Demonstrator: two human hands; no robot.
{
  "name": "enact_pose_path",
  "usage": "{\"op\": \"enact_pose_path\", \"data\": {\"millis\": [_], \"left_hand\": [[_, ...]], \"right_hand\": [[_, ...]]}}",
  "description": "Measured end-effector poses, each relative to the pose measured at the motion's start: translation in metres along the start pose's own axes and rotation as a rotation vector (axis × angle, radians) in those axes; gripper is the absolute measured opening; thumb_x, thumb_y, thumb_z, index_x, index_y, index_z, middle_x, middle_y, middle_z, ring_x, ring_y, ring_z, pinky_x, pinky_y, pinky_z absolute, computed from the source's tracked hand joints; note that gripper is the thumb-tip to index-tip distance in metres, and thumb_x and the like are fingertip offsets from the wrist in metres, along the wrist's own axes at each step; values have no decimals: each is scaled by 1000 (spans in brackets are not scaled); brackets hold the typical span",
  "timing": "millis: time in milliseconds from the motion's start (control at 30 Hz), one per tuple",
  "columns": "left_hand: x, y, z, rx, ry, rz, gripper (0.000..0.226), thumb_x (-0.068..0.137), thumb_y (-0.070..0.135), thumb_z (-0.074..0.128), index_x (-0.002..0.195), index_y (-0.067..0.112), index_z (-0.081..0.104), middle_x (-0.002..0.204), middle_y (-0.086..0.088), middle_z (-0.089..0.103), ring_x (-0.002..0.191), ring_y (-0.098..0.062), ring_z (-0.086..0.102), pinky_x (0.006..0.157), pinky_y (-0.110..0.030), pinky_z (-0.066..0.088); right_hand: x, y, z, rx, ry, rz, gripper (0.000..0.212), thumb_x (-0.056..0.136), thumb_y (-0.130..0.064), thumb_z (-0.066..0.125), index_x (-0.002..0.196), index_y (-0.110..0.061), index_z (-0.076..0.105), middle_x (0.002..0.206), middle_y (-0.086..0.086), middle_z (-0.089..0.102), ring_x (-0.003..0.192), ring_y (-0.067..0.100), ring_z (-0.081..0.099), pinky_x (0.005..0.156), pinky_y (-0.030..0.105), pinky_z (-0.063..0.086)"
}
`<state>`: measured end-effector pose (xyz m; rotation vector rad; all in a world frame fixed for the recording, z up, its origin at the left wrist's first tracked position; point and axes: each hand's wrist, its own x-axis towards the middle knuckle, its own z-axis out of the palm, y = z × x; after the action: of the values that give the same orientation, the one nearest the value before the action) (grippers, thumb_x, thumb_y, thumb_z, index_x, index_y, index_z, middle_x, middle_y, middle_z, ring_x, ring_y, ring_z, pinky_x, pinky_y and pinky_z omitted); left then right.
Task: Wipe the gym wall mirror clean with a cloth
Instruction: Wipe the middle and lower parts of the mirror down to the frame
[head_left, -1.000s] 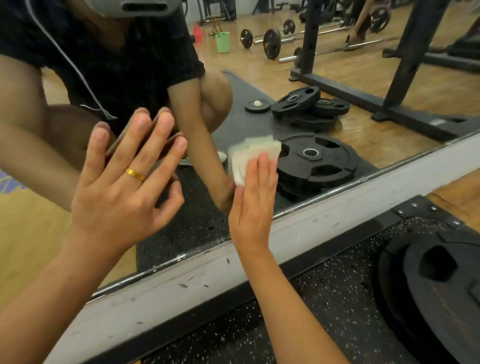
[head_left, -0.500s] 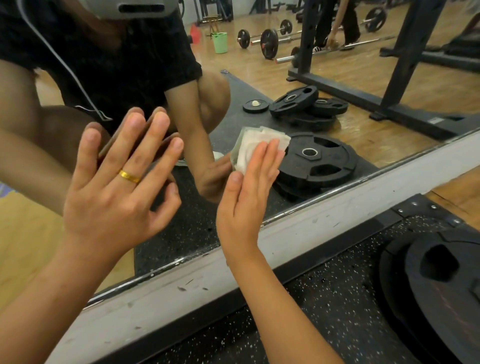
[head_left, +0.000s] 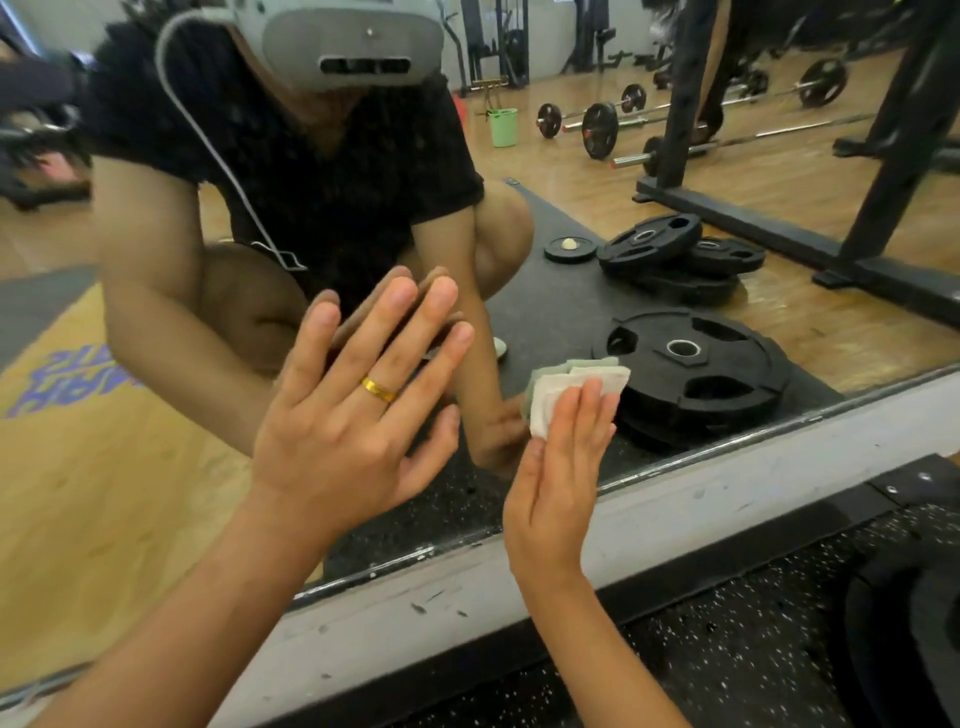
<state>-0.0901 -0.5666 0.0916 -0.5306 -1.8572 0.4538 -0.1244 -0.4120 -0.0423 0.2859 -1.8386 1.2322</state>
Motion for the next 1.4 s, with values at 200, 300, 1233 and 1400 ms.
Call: {"op": "enact_pose_path", "data": {"millis": [200, 300, 1233, 1400], "left_hand": [[-2, -1, 1, 13, 5, 3, 62, 96, 31, 63, 153, 11, 49, 161, -13, 41, 152, -30, 35, 124, -54, 21], [-6, 3, 4, 29, 6, 3, 61, 96, 30, 63, 153, 11, 49, 161, -13, 41, 152, -30, 36, 124, -54, 21], [-42, -78, -39, 142, -21, -128, 69, 97, 29, 56, 157, 1, 36, 169, -12, 22, 159, -28, 17, 128, -50, 8], [-45, -81, -37, 139, 1, -121, 70, 96, 28, 58, 157, 1, 37, 169, -11, 23, 158, -28, 18, 128, -49, 7]], "right_hand": [[75, -49, -9, 65, 27, -120, 52, 110, -14, 35, 158, -6, 18, 167, 3, 12, 159, 26, -2, 129, 49, 2], [82, -52, -9, 52, 55, -137, 53, 110, -15, 35, 159, -8, 16, 168, 2, 11, 159, 27, 0, 129, 48, 3], [118, -104, -8, 55, -34, -364, 47, 110, -14, 36, 156, -1, 32, 164, 10, 23, 156, 36, 8, 128, 48, 5], [142, -129, 1, 66, 7, -428, 49, 105, -5, 44, 153, 2, 39, 163, 17, 31, 153, 44, 19, 128, 48, 7]]}}
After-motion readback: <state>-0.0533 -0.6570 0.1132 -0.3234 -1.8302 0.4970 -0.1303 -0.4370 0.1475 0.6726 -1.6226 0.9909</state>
